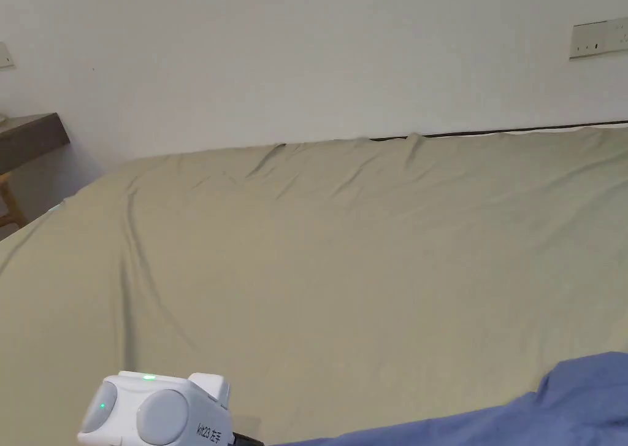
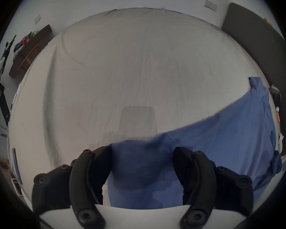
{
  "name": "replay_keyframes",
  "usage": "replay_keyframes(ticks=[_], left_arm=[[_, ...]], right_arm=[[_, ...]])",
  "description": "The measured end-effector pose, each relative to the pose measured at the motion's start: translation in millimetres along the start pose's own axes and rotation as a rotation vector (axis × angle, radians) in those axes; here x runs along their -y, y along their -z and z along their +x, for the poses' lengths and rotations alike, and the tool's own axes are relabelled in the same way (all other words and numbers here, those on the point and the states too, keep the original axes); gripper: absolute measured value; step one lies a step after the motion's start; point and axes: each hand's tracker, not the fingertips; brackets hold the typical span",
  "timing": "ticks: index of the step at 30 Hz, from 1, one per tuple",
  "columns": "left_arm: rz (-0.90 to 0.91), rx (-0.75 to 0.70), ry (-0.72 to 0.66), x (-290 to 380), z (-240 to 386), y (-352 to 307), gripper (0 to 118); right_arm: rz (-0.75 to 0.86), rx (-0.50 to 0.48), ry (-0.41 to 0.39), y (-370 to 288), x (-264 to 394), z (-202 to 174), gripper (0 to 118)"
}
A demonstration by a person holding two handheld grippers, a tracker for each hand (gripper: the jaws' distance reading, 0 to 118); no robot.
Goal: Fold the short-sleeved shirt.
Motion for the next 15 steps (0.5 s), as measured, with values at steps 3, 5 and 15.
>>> replay_keyframes(ticks=[3,5,15], left_arm=[[0.003,0.018,-0.031,-2,-2,-11,32],[0.005,0.056,-0.022,-1,-3,-19,4],[-0.001,0.066,0.037,0,13,-8,4]], right_arm=[[-0.001,0.000,0.006,-5,0,2,0],[0.004,0.006,0.005,-10,-3,5,0],[-0.009,0.057,0.025,6,-25,38,74]])
